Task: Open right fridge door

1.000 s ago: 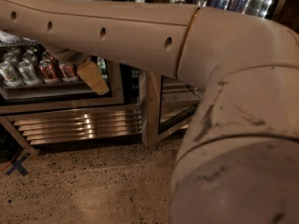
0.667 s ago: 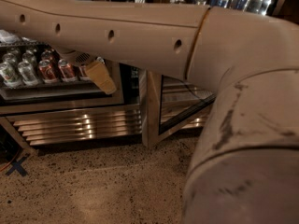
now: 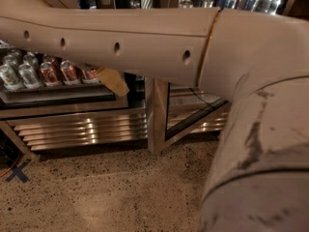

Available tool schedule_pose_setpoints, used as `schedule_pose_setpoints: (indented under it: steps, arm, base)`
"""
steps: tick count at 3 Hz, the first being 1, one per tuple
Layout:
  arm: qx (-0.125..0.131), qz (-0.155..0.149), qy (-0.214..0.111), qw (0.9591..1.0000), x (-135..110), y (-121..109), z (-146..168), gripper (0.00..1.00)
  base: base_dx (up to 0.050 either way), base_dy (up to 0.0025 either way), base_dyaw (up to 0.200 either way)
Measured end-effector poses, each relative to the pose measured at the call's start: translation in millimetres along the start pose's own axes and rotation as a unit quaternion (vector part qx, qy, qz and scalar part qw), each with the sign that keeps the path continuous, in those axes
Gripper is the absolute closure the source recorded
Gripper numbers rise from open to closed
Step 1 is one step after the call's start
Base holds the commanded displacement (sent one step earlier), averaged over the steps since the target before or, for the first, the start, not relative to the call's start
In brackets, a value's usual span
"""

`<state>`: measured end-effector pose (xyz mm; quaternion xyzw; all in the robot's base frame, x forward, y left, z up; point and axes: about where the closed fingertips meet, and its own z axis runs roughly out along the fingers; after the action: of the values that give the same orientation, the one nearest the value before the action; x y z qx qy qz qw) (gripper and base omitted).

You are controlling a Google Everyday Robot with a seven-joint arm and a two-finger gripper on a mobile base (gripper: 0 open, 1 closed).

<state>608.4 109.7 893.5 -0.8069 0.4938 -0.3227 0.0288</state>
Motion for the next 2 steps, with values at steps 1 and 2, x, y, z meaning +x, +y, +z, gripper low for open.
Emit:
schedule_pose_setpoints:
  steps: [1, 2]
  arm:
    - [0.009, -0.003, 0.031, 0.9995, 5.5, 2.2, 5.5, 0.00]
    - [0.029, 0.016, 0.036, 0.9988, 8.7, -1.9, 8.0, 0.00]
  base:
    - [0.000, 0.00000, 0.000]
    - [0.000, 0.00000, 0.000]
